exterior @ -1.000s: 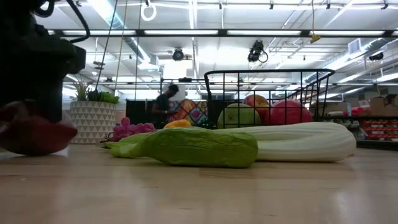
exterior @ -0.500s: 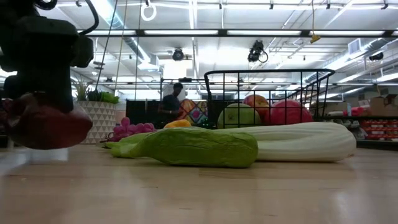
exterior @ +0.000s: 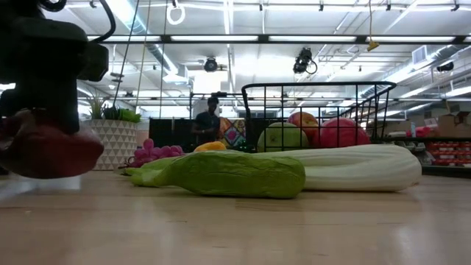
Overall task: Build produce basket
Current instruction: Put the top apple into the wire basket
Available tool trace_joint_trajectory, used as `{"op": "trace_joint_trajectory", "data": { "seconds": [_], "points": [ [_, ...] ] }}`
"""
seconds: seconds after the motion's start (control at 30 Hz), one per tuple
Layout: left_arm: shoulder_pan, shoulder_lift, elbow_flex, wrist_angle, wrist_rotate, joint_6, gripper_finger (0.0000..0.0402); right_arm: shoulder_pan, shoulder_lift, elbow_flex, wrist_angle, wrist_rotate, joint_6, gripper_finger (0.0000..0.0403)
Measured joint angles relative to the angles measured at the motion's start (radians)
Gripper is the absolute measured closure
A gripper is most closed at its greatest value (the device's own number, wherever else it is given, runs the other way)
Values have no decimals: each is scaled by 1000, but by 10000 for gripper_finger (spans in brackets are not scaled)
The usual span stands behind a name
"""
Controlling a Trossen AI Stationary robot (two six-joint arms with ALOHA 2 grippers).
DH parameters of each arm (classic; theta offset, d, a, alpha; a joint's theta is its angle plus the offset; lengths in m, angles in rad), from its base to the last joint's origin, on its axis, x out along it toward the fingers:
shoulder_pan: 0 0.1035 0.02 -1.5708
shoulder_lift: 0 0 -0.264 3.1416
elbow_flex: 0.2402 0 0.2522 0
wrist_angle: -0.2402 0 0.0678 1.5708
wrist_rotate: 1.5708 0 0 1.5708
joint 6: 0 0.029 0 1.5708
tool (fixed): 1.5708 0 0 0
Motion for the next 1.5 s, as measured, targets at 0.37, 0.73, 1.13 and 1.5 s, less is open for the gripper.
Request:
{"op": "trace_joint_trajectory", "data": {
  "seconds": [0.37, 0.73, 1.13, 1.5],
  "points": [
    [-1, 8, 0, 5, 138, 107, 9, 0, 0, 0, 0, 0, -2, 215],
    [1, 5, 0, 13, 139, 165, 29, 0, 0, 0, 0, -5, 1, 215],
    [122, 4, 142, -1, 131, 538, 31, 0, 0, 0, -45, -15, 32, 215],
    [265, 4, 294, 9, 54, 1162, 31, 0, 0, 0, -189, -16, 168, 215]
  ]
}}
